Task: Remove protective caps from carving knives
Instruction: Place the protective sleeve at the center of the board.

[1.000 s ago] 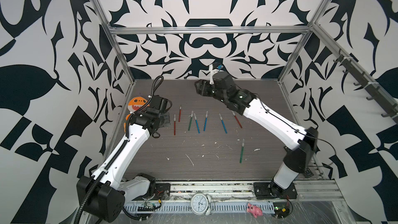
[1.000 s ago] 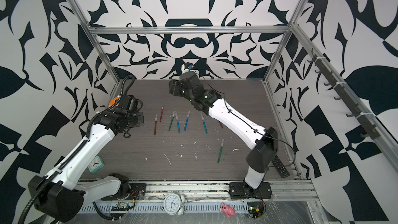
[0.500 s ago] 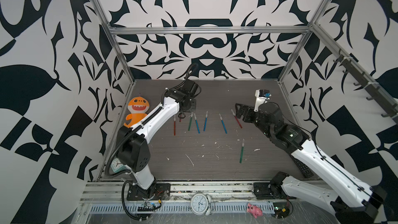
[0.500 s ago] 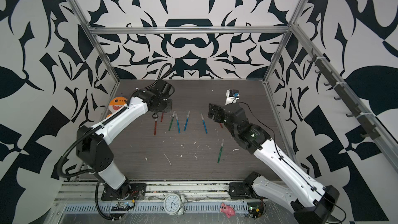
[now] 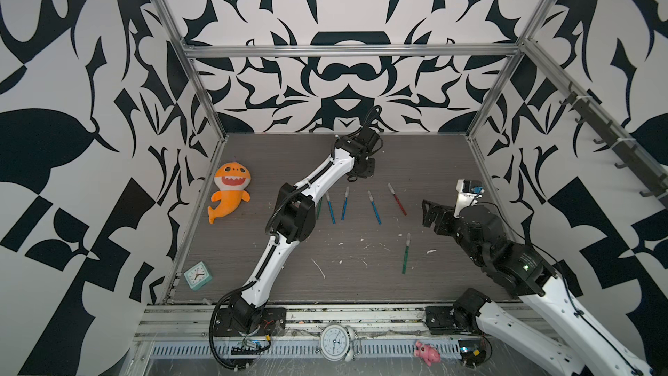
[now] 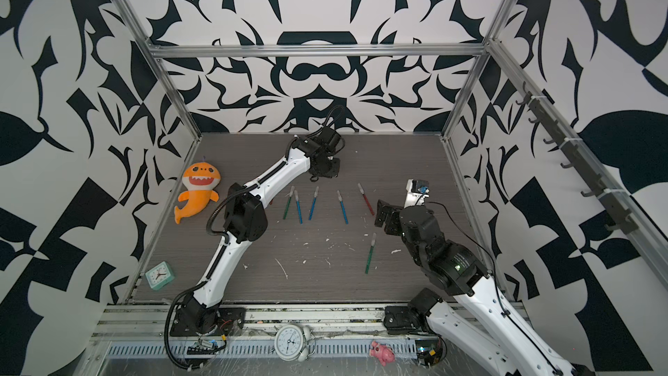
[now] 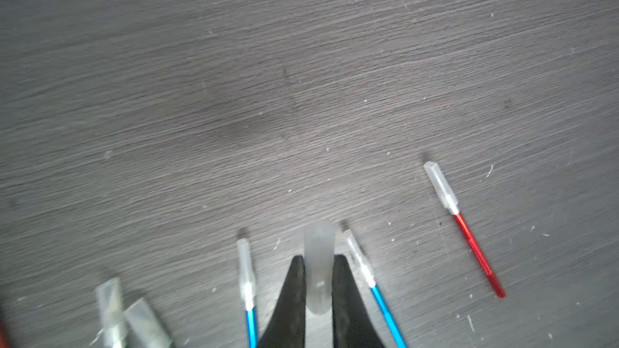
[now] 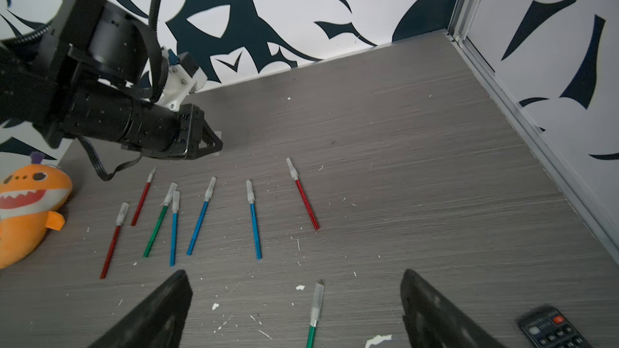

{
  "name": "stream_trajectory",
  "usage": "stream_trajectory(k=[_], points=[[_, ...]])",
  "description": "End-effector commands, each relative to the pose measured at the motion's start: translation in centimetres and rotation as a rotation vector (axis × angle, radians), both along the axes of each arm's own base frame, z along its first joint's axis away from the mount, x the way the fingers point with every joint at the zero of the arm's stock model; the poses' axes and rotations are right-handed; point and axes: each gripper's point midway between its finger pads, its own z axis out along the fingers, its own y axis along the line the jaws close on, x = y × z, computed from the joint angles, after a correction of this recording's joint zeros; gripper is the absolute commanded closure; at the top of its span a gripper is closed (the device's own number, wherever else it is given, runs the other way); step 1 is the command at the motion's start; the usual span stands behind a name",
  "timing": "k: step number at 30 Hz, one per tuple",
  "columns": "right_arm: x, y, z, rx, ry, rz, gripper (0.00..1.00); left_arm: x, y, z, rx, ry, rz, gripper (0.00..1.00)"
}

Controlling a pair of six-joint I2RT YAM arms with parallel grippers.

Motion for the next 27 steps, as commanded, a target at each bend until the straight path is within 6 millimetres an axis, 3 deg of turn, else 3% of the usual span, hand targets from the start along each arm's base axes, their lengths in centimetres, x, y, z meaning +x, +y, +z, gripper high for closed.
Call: stream_trajectory(k=[1,10,27], points=[[-0.6,-0.3,-1.0,-0.025,0.039,0.01,0.01,-0.8,-1.3,-0.9,-0.074,0.096,0.023,1.0],[-1.1,0.5,-2.2,-0.015,0.083,0.059,0.01,0.0,-1.7,-4.2,-0.068,0.114,0.063,1.0],[-1.6,1.4,-3.0,0.044,0.107,0.09,0.01,0.3,-0.6,-7.5,0.02,0.119,0.067,0.9]])
